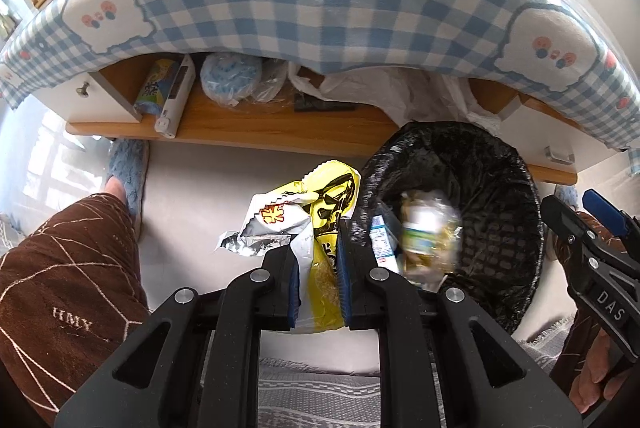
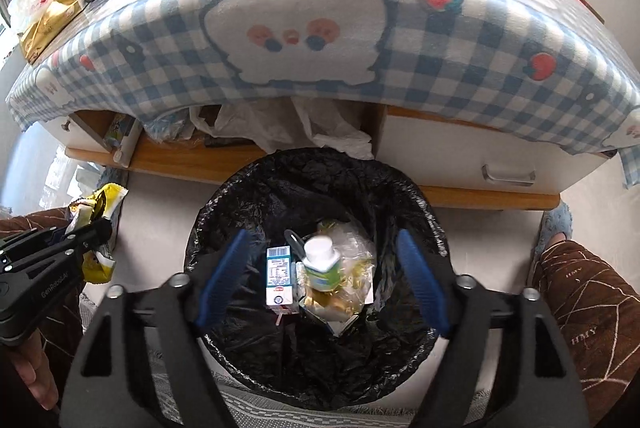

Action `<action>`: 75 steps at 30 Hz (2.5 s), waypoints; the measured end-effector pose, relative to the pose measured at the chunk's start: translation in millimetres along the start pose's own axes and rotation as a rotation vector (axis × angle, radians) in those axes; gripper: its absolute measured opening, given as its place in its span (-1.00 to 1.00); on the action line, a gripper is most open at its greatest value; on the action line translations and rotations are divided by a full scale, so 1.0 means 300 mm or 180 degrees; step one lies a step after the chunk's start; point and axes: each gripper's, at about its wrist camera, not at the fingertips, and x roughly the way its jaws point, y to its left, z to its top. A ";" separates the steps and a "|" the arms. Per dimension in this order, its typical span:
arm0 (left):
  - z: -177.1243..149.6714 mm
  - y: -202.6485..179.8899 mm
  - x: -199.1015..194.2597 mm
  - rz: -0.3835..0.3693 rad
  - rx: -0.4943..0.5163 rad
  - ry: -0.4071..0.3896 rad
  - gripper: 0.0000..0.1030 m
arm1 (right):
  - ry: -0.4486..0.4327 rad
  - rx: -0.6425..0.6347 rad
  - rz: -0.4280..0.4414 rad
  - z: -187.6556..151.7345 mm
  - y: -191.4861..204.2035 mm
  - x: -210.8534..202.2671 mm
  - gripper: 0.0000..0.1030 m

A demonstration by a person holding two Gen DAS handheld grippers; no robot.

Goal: Collect trash

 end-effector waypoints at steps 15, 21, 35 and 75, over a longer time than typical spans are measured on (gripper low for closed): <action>0.026 -0.294 -0.008 -0.0182 0.0368 -0.0030 -0.72 | -0.0081 0.0233 -0.0356 0.017 -0.260 -0.082 0.85; 0.033 -0.401 0.011 -0.0241 0.0471 -0.0017 -0.72 | -0.0037 0.0370 -0.0416 -0.007 -0.352 -0.081 0.85; 0.009 -0.544 0.091 -0.0285 0.0609 0.0086 -0.68 | 0.0129 0.0599 -0.0474 -0.071 -0.477 -0.027 0.85; -0.032 -0.198 -0.603 -0.0211 0.0328 -0.1024 0.89 | -0.0523 0.0251 -0.0308 -0.019 -0.222 -0.544 0.85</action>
